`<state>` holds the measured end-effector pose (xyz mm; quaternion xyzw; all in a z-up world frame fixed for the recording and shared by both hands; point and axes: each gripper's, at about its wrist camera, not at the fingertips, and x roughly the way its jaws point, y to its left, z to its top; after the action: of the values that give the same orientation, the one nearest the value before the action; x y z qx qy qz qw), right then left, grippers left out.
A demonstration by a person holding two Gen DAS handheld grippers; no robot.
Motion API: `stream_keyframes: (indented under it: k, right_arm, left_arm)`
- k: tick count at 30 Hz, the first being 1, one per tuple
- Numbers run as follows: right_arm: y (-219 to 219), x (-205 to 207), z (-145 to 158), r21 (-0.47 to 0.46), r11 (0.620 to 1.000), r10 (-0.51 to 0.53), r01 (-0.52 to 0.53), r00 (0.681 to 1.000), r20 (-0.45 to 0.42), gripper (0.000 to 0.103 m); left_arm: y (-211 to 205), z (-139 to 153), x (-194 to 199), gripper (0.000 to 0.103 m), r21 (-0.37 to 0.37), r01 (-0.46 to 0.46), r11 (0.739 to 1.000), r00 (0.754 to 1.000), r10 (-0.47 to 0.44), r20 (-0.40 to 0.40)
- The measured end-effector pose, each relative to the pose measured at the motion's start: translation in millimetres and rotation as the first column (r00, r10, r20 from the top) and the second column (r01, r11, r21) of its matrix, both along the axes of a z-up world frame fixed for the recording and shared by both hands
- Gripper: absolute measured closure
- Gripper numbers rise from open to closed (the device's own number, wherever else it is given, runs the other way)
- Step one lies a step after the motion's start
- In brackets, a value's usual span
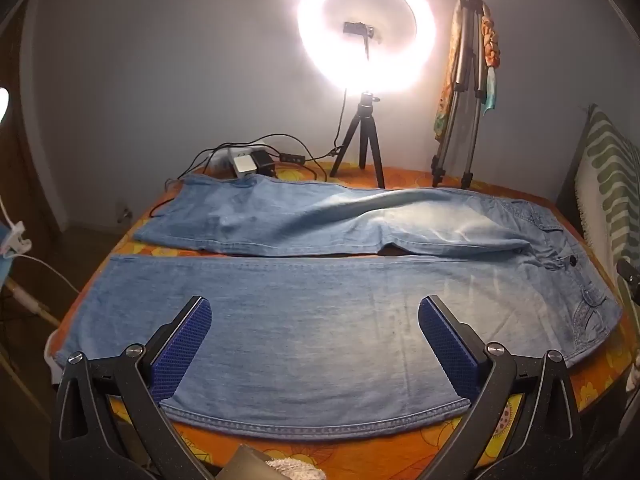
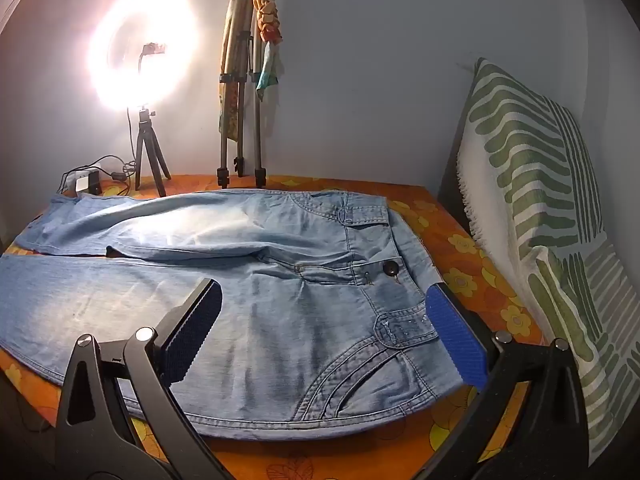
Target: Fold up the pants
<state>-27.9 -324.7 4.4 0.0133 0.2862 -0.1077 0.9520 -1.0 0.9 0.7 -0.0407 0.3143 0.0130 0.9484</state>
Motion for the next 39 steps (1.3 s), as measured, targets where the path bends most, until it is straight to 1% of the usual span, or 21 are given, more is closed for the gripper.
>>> stream_keyframes:
  k: [1, 3, 10, 20, 29, 39]
  right_arm:
    - [-0.3, -0.2, 0.1, 0.0, 1.0, 0.0, 0.0, 1.0, 0.0, 0.0]
    - [-0.7, -0.4, 0.3, -0.005, 1.0, 0.0, 0.0, 1.0, -0.003, 0.0]
    - [0.8, 0.7, -1.6, 0.0, 1.0, 0.003, -0.003, 1.0, -0.007, 0.0]
    - [1.8, 0.5, -0.7, 0.008, 1.0, 0.004, -0.004, 1.0, -0.004, 0.0]
    - [2.7, -0.5, 4.9, 0.032, 0.999, 0.016, -0.017, 1.0, 0.026, 0.0]
    - [2.9, -0.4, 4.9, 0.035, 0.999, 0.019, -0.02, 0.999, 0.028, 0.0]
  left_arm:
    - [0.9, 0.5, -0.4, 0.0, 0.0, 0.004, 1.0, 1.0, -0.004, 0.002]
    - [-0.7, 1.1, -2.0, 0.0, 0.024, -0.007, 1.0, 1.0, 0.007, 0.007]
    - [-0.4, 0.5, -3.4, 0.0, 0.042, -0.021, 0.999, 1.0, 0.02, 0.019]
    - [-0.9, 2.6, 1.7, 0.0, 0.039, -0.025, 0.999, 1.0, 0.024, 0.019]
    - [0.6, 3.5, 1.7, 0.0, 0.04, -0.027, 0.999, 0.999, 0.026, 0.019]
    - [2.2, 3.9, 1.0, 0.0, 0.039, -0.03, 0.999, 0.999, 0.029, 0.021]
